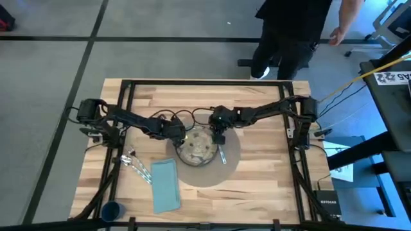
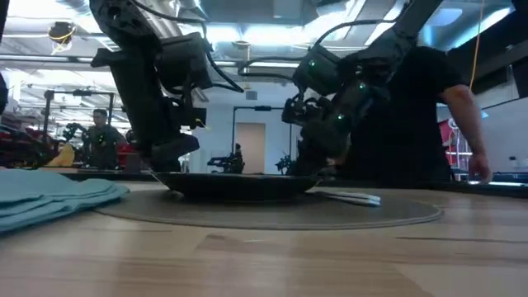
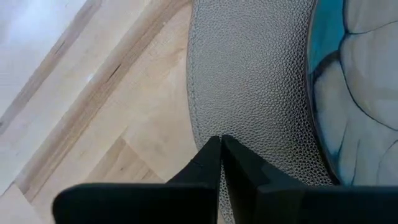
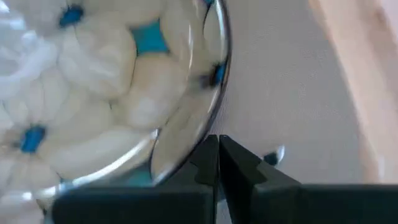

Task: Set table place
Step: Put the blue patterned table knife on the brown tablemat to the right of the white patterned plate

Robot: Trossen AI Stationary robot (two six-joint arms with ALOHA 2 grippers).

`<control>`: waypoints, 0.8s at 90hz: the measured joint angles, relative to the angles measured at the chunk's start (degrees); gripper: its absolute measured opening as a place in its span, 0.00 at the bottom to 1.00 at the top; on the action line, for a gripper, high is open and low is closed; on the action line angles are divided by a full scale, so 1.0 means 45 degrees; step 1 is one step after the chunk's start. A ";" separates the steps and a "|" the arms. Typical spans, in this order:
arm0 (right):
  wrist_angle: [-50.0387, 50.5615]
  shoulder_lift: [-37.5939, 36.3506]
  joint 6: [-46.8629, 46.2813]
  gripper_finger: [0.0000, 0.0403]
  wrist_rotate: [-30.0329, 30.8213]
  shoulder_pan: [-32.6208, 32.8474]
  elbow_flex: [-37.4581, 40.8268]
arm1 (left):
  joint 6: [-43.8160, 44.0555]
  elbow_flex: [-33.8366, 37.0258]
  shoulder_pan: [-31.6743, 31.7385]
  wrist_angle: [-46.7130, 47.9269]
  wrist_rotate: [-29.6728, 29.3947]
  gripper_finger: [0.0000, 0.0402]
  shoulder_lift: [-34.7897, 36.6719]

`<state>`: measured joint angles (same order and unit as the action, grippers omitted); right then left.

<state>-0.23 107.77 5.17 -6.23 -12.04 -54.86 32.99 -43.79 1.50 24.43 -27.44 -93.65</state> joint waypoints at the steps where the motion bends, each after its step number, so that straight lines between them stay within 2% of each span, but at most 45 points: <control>1: -0.0010 0.0030 0.0002 0.00 -0.0056 -0.0002 -0.0006 | 0.0000 0.0000 0.0000 0.0000 -0.0001 0.00 0.0000; 33: 0.0923 -0.0015 -0.0015 0.00 -0.0153 -0.0003 -0.0035 | 0.0032 0.0000 0.0005 -0.0013 -0.0028 0.00 0.0005; 72: 0.2964 -0.0916 0.0240 0.00 0.0828 0.0001 0.0027 | 0.0131 0.0000 0.0015 0.0010 -0.0005 0.00 0.0005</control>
<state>13.11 103.64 6.25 -2.50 -12.03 -54.74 33.58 -43.79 1.56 24.47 -27.46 -93.62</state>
